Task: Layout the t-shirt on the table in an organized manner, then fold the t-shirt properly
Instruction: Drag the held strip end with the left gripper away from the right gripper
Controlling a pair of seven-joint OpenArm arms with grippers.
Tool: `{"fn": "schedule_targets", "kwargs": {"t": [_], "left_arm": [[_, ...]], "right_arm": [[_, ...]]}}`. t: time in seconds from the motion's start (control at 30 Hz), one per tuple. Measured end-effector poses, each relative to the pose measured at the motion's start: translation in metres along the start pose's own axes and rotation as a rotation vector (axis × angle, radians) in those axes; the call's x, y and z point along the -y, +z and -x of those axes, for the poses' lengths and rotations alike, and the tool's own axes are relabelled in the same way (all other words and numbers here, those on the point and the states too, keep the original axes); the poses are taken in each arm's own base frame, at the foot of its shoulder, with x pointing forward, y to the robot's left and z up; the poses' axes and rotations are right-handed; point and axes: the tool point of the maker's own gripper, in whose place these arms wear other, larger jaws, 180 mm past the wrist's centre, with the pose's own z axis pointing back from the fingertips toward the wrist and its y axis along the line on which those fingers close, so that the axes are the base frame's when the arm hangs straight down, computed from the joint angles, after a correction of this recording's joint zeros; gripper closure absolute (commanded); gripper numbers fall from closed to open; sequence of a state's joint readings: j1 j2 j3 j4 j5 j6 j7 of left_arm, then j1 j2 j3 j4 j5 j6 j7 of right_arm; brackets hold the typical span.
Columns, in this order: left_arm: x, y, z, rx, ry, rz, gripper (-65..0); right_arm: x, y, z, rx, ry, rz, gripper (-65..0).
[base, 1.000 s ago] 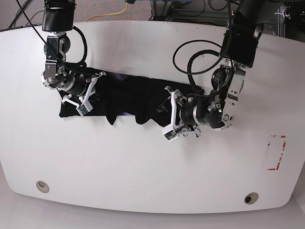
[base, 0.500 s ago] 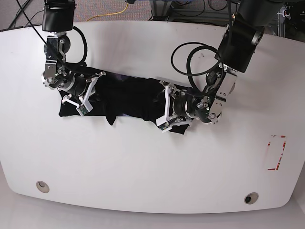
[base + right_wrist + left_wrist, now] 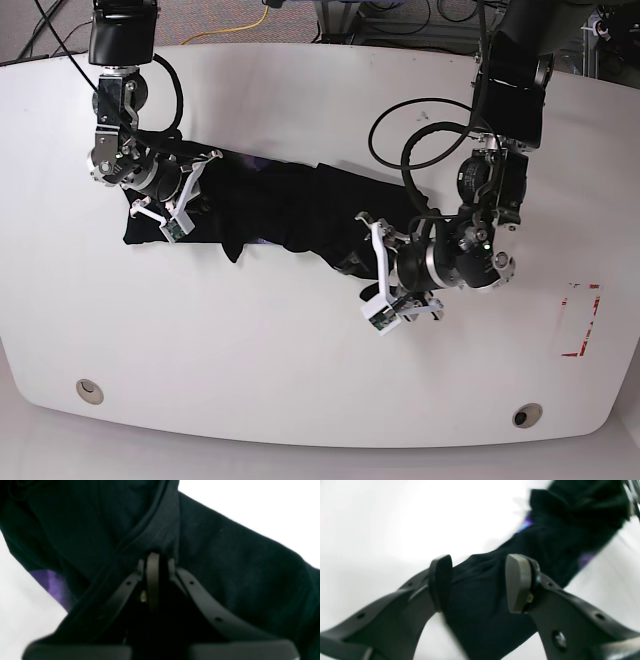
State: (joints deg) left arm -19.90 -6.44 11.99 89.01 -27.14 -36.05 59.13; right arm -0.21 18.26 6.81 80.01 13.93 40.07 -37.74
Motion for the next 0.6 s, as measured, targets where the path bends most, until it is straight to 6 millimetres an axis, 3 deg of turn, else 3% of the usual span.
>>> {"fn": "schedule_targets", "kwargs": {"t": [0.3,0.5,0.6], "left_arm": [[-0.021,0.016,0.046,-0.102,0.038,-0.053,-30.3],[-0.019,0.016,0.059,-0.131,0.047,-0.049,-12.6],[-0.02,0.012,0.067,-0.144,0.073,-0.039,-7.2]], "right_arm": [[0.0,0.0,0.0,-0.001,0.001,0.0,-4.3],[0.0,0.0,0.0,0.0,0.0,0.0,-4.3],[0.0,0.0,0.0,0.0,0.0,0.0,-4.3]]}}
